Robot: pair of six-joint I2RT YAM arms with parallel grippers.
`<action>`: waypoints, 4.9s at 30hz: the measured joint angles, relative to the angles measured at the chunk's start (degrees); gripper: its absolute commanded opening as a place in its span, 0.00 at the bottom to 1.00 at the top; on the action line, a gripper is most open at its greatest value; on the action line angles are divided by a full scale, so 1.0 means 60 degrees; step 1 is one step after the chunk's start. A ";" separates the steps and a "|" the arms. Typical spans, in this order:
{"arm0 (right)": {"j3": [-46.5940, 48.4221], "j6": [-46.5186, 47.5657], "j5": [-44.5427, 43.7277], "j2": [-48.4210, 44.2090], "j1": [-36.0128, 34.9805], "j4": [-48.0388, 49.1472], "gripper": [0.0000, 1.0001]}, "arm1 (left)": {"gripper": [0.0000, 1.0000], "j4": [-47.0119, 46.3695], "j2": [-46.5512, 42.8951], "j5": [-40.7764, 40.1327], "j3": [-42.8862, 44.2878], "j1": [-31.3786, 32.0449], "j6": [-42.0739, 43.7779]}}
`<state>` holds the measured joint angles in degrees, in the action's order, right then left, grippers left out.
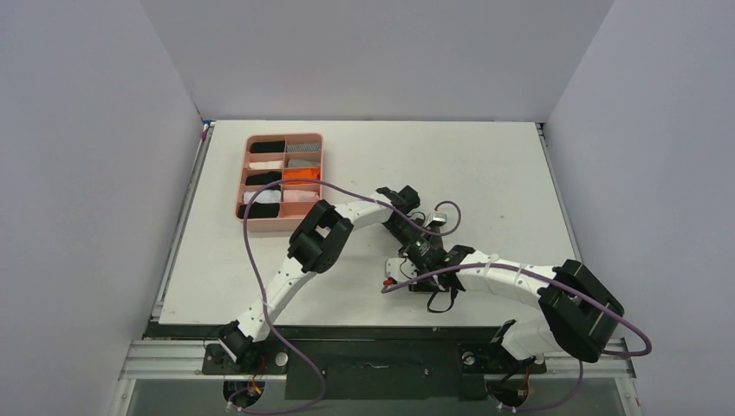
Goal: Roll the underwear
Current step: Roll the underwear to the center of the board.
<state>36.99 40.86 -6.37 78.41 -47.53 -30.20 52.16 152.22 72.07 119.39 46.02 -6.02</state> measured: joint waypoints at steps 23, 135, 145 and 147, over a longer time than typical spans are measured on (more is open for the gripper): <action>0.0608 0.0113 0.0943 0.0270 0.0976 -0.0736 0.00 | 0.62 0.0361 -0.0248 0.0084 0.0117 -0.0361 0.0630; 0.9908 0.2761 0.7384 0.9406 0.4178 -1.0695 0.00 | 0.85 -0.6947 -0.7563 -0.9559 -0.8750 0.2189 0.6007; 0.9908 0.2754 0.7380 0.9435 0.4291 -1.0699 0.00 | 0.81 -0.7471 -0.7286 -0.9617 -0.8761 0.2310 0.5803; 0.9930 0.2747 0.7388 0.9493 0.4309 -1.0732 0.00 | 0.78 -0.7643 -0.7227 -0.9635 -0.8823 0.2335 0.5778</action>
<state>96.57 57.34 37.95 135.37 -21.67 -94.59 6.31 108.86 14.26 66.46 60.03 28.64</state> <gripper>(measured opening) 0.163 0.812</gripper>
